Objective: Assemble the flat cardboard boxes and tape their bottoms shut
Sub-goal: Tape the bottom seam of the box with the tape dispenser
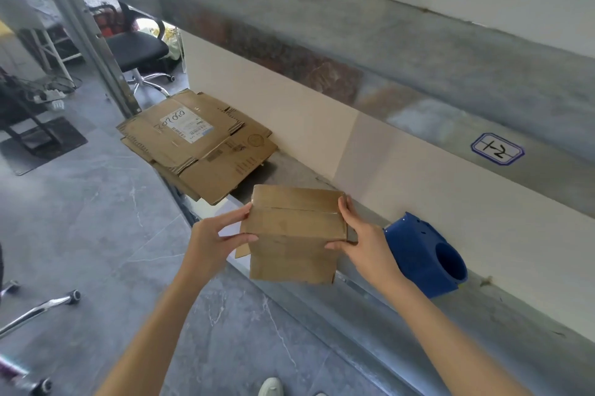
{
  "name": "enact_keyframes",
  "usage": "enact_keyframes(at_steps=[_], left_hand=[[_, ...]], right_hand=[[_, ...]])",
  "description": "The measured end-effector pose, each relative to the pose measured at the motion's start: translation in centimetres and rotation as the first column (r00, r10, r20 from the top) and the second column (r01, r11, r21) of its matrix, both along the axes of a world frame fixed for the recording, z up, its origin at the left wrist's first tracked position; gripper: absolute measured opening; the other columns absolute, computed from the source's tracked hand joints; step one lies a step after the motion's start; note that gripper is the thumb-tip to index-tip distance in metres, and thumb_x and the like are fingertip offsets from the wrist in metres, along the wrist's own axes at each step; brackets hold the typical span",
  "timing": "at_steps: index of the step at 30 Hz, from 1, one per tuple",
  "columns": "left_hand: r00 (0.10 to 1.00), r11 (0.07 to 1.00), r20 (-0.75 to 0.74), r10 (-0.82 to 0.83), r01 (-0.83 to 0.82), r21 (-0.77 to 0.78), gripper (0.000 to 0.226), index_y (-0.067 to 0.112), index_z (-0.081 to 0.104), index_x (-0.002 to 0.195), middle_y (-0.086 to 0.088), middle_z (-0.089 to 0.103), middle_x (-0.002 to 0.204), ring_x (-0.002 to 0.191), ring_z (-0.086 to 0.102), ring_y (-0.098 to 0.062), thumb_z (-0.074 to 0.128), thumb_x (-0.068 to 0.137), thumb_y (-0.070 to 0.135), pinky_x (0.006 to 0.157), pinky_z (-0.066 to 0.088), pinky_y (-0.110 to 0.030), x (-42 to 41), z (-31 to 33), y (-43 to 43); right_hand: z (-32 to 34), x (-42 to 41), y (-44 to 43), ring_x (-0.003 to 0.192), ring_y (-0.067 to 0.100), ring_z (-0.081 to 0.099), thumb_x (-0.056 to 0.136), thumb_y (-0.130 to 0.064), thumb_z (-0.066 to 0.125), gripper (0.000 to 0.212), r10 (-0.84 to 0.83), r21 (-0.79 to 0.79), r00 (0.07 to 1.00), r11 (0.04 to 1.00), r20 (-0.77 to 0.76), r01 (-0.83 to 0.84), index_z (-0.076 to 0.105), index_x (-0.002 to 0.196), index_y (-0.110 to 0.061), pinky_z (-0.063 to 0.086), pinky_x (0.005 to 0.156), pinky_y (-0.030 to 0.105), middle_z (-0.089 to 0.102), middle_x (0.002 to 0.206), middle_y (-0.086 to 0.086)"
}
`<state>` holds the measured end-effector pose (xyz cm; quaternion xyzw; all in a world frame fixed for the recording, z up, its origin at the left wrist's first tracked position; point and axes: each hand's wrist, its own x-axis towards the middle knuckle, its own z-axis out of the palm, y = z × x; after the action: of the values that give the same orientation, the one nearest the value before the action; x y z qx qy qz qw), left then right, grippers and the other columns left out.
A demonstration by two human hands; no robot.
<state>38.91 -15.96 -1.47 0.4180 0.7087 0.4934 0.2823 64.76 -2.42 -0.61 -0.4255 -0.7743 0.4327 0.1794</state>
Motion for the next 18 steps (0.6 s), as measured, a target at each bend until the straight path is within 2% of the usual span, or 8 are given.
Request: enact_keyframes(at_steps=[4, 7, 10, 12, 14, 18], left_hand=[[0.995, 0.998, 0.079, -0.056, 0.053, 0.034, 0.059, 0.032, 0.07, 0.118, 0.017, 0.071, 0.115, 0.115, 0.062, -0.002, 0.086, 0.061, 0.028, 0.087, 0.057, -0.023, -0.8, 0.3, -0.6], [0.988, 0.992, 0.092, -0.123, 0.122, 0.016, 0.089, 0.033, 0.054, 0.135, 0.013, 0.056, 0.138, 0.128, 0.051, -0.001, 0.089, 0.054, 0.024, 0.094, 0.052, -0.021, -1.6, 0.7, -0.8], [0.962, 0.957, 0.054, -0.268, 0.272, -0.097, 0.114, 0.037, 0.034, 0.148, 0.016, 0.037, 0.153, 0.141, 0.032, -0.001, 0.092, 0.051, 0.031, 0.11, 0.037, -0.031, -2.5, 1.3, -0.8], [0.947, 0.941, 0.075, -0.313, 0.32, -0.111, 0.115, 0.041, 0.035, 0.145, 0.016, 0.037, 0.152, 0.141, 0.032, -0.001, 0.095, 0.048, 0.037, 0.115, 0.032, -0.034, -2.5, 1.7, -0.8], [0.951, 0.95, 0.091, -0.297, 0.304, -0.078, 0.115, 0.041, 0.041, 0.14, 0.013, 0.043, 0.146, 0.137, 0.038, -0.002, 0.098, 0.04, 0.047, 0.115, 0.031, -0.031, -2.0, 2.0, -1.0], [0.976, 0.977, 0.038, -0.214, 0.212, 0.036, 0.111, 0.034, 0.048, 0.131, 0.003, 0.047, 0.134, 0.126, 0.051, -0.015, 0.098, 0.033, 0.048, 0.11, 0.041, -0.029, -0.7, 2.1, -1.6]], right_hand=[[-0.3, 0.1, 0.3, 0.128, -0.026, 0.022, 0.071, -0.009, 0.085, 0.092, -0.019, -0.045, 0.993, 0.999, -0.119, 0.014, 0.036, 0.145, -0.035, 0.019, 0.105, -0.001, 0.028, 0.145, -0.03], [-0.3, 0.2, 0.8, 0.127, -0.024, 0.031, 0.068, -0.007, 0.086, 0.085, -0.019, -0.072, 0.987, 0.997, -0.162, 0.007, 0.047, 0.137, -0.038, 0.025, 0.102, -0.001, 0.037, 0.139, -0.034], [-0.3, 0.1, 1.3, 0.126, -0.021, 0.036, 0.067, -0.003, 0.086, 0.078, 0.008, -0.068, 0.982, 0.997, -0.189, -0.021, 0.057, 0.131, -0.036, 0.028, 0.098, -0.003, 0.044, 0.138, -0.03], [-0.3, -0.1, 1.4, 0.128, -0.017, 0.039, 0.068, 0.002, 0.084, 0.074, 0.023, -0.046, 0.976, 0.998, -0.217, -0.033, 0.061, 0.128, -0.035, 0.03, 0.099, -0.001, 0.049, 0.139, -0.023], [-0.2, -0.5, 1.5, 0.127, -0.015, 0.042, 0.071, 0.004, 0.081, 0.072, 0.026, -0.016, 0.97, 0.999, -0.242, -0.03, 0.062, 0.126, -0.039, 0.035, 0.1, 0.003, 0.052, 0.139, -0.019], [0.3, -1.7, 1.8, 0.125, -0.01, 0.049, 0.08, -0.001, 0.077, 0.072, 0.023, 0.109, 0.971, 0.994, -0.24, 0.004, 0.057, 0.127, -0.051, 0.043, 0.104, 0.016, 0.052, 0.134, -0.031]])
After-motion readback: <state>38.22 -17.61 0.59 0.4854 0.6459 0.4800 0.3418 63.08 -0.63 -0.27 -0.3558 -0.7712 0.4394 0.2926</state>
